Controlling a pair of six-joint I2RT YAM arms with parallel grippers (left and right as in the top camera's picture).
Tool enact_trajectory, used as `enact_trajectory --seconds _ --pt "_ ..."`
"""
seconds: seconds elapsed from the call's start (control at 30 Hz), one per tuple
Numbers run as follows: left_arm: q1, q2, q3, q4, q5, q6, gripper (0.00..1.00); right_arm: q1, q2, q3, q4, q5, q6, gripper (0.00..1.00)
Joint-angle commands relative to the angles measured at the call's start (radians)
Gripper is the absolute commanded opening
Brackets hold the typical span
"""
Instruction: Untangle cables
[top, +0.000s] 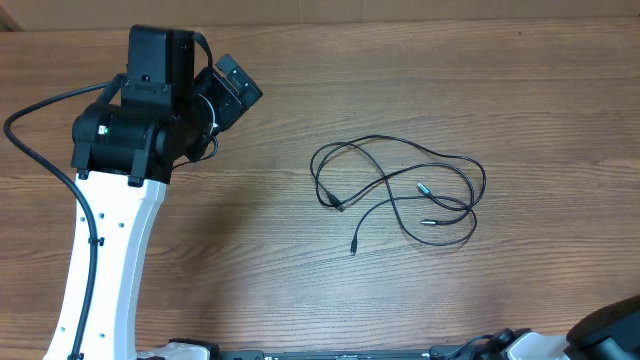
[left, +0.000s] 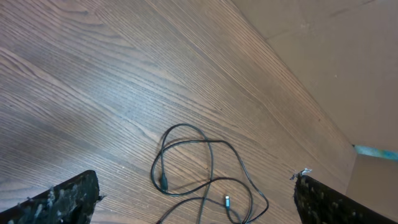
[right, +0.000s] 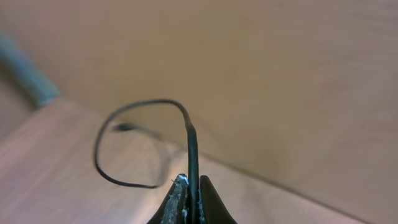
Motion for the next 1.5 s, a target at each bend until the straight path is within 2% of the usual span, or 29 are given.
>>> enact_trajectory --seconds 0.0,0.3,0.43,0.67,0.7,0.73,0.77,0.83,0.97,1.1,1.27,1.47 --pt "0.004 -0.008 0.02 -0.001 -0.021 0.016 1.0 -0.053 -0.011 0.014 0.028 0.058 -0.026 0.04" --pt "0.003 -0.005 0.011 -0.001 -0.018 0.015 1.0 -0.136 0.08 0.014 0.032 0.015 -0.022 0.04" --pt "0.003 0.013 0.007 -0.001 -0.018 0.015 1.0 -0.14 0.151 0.014 0.048 0.006 0.025 0.09" --pt "0.001 0.089 0.006 -0.016 0.032 0.015 1.0 -0.138 0.299 0.014 0.033 -0.098 0.065 0.12" --pt "0.001 0.1 0.006 -0.016 0.044 0.015 1.0 -0.138 0.315 0.015 0.019 -0.098 0.08 0.17" --pt "0.001 0.11 0.006 -0.018 0.05 0.015 1.0 -0.138 0.328 0.014 0.005 -0.098 0.104 0.27" --pt "0.001 0.122 0.006 -0.019 0.061 0.015 1.0 -0.138 0.34 0.015 -0.011 -0.099 0.137 0.46" --pt "-0.001 0.145 0.006 -0.019 0.066 0.015 1.0 -0.135 0.348 0.015 -0.037 -0.103 0.188 1.0" --pt "-0.002 0.184 0.006 -0.027 0.07 0.016 1.0 -0.119 0.325 0.043 -0.072 -0.177 0.219 1.0" --pt "-0.002 0.205 0.006 -0.06 0.07 0.033 0.99 -0.077 0.276 0.138 -0.194 -0.186 0.227 1.0" --pt "-0.003 0.206 0.006 -0.067 0.099 0.18 1.0 0.009 0.2 0.267 -0.398 -0.193 0.355 0.99" --pt "-0.011 0.206 0.006 -0.066 0.104 0.373 1.0 0.168 0.034 0.316 -0.539 -0.256 0.376 1.0"
